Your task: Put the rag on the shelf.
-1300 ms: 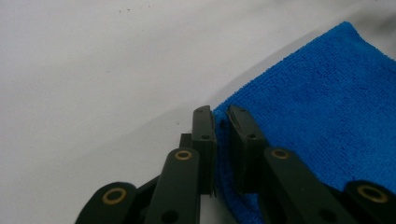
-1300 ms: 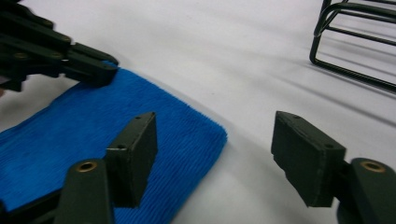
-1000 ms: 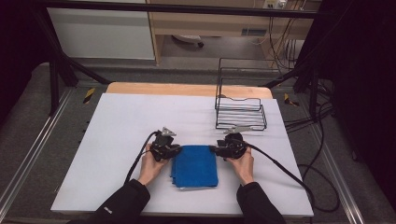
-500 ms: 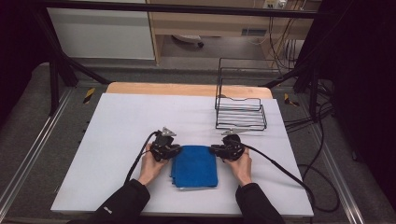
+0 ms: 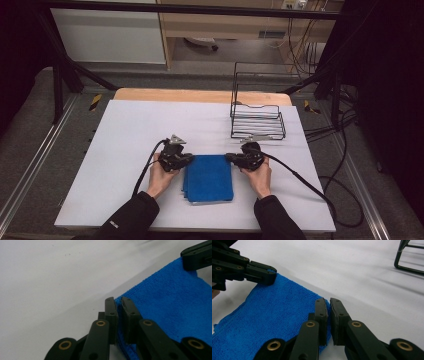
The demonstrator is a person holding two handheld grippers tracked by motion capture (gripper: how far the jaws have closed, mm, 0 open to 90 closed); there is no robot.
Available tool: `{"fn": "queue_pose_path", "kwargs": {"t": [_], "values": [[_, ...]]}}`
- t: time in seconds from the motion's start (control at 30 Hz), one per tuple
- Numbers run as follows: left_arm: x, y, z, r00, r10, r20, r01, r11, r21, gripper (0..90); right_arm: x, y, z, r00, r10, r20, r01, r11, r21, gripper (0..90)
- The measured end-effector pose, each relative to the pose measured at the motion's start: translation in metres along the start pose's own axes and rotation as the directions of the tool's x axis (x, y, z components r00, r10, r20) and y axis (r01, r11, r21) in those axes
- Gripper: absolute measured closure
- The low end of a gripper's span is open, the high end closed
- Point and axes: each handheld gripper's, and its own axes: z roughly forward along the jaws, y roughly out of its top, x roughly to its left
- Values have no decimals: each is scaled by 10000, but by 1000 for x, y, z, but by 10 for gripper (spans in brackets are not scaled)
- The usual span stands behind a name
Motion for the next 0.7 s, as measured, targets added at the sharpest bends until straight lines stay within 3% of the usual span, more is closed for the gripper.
{"fn": "queue_pose_path", "kwargs": {"t": [0.4,0.7], "values": [[-5,8,-24,9993,31,380,2,9962,-870,838,6,8,-22,9992,-277,-295,252,9965,-799,852],[-12,14,-38,9992,235,320,-187,9894,-1440,838,13,14,-36,9980,-592,-207,559,9897,-1314,852]]}}
